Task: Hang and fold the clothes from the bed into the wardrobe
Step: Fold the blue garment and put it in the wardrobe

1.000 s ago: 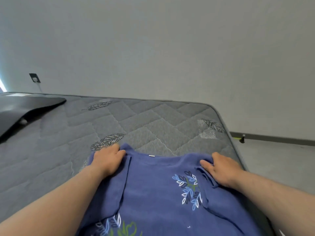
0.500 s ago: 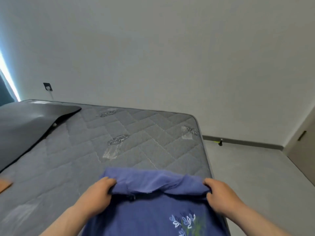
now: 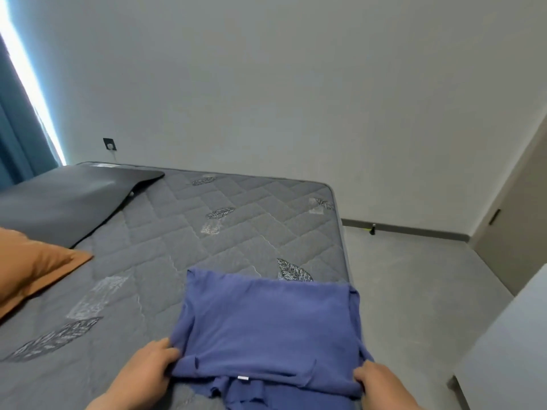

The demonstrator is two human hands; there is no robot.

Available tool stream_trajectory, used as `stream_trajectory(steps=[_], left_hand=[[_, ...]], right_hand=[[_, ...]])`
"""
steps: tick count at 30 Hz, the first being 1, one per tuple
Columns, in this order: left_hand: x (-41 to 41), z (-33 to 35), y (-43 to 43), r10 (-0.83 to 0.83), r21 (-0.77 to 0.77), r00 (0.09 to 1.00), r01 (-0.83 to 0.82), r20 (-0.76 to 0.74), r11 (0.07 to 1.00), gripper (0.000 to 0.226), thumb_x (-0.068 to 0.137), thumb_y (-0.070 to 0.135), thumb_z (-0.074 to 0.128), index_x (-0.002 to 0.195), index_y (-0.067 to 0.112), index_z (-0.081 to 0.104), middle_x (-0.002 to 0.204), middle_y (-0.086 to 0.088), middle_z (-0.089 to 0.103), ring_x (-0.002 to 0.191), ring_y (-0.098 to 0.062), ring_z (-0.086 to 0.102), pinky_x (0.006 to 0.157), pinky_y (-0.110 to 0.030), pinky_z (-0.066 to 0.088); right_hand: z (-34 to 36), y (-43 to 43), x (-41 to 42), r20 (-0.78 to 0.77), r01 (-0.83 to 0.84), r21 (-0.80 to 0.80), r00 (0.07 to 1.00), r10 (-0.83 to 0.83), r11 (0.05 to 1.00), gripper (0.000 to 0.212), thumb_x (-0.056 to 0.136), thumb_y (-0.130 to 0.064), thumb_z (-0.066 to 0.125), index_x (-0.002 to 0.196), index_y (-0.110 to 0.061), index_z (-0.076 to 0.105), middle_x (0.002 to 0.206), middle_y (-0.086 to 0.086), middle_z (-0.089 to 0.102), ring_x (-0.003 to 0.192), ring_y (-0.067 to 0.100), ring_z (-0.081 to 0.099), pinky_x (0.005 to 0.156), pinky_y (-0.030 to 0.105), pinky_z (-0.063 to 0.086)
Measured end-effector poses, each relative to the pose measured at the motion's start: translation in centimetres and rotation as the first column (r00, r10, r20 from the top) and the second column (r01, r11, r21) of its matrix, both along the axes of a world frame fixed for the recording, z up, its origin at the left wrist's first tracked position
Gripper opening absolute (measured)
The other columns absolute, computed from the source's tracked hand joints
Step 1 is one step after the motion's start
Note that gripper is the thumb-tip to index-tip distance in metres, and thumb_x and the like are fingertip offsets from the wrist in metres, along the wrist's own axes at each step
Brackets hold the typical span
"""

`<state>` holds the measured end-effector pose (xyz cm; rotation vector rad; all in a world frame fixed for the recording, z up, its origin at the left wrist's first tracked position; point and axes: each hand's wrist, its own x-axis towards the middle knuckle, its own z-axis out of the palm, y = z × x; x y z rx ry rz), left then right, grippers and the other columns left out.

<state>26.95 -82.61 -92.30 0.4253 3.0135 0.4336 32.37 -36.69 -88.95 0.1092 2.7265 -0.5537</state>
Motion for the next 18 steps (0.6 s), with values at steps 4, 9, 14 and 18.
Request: stream_trajectory(steps=[4, 9, 14, 18], left_hand=[[1.7, 2.0, 1.7, 0.081, -0.12, 0.997, -0.078, 0.018, 0.99, 0.015, 0.065, 0.044, 0.044, 0.061, 0.032, 0.05, 0.086, 0.009, 0.049, 0.095, -0.018, 0.058, 0.07, -0.027, 0.038], [1.3, 2.7, 7.4, 0.098, -0.035, 0.978, -0.106, -0.185, 0.994, 0.051, 0.06, 0.062, 0.048, 0.09, 0.03, 0.075, 0.094, 0.001, 0.073, 0.082, -0.024, 0.072, 0.066, -0.031, 0.057], [2.8, -3.2, 15.7, -0.125, -0.27, 0.99, 0.102, -0.071, 0.957, 0.048, 0.089, 0.066, 0.023, 0.111, 0.037, 0.054, 0.097, 0.004, 0.076, 0.093, -0.018, 0.07, 0.086, -0.045, 0.053], [5.6, -5.1, 17.7, -0.219, -0.255, 0.937, 0.149, -0.273, 0.955, 0.035, 0.096, 0.037, 0.024, 0.103, 0.035, 0.059, 0.088, -0.001, 0.076, 0.095, -0.017, 0.065, 0.114, -0.052, 0.021]], right_hand=[[1.0, -0.3, 2.1, 0.002, 0.141, -0.064, 0.99, -0.141, 0.988, 0.022, 0.069, -0.039, 0.046, 0.064, -0.054, 0.062, 0.117, 0.003, 0.069, 0.095, 0.021, 0.066, 0.08, 0.023, 0.048], [2.1, -0.1, 1.3, -0.037, 0.44, -0.267, 0.884, -0.465, 0.857, 0.049, 0.085, -0.051, 0.056, 0.128, -0.027, 0.059, 0.135, 0.015, 0.056, 0.125, 0.028, 0.053, 0.096, 0.029, 0.043], [1.2, -2.4, -0.1, -0.014, 0.421, -0.184, 0.903, -0.43, 0.888, 0.037, 0.088, -0.055, 0.05, 0.121, -0.04, 0.052, 0.128, 0.004, 0.061, 0.117, 0.024, 0.058, 0.091, 0.026, 0.045], [-0.4, -3.7, -1.2, -0.078, 0.409, -0.082, 0.906, -0.415, 0.909, 0.038, 0.079, -0.046, 0.054, 0.113, -0.029, 0.06, 0.122, 0.004, 0.059, 0.106, 0.026, 0.056, 0.088, 0.029, 0.043]])
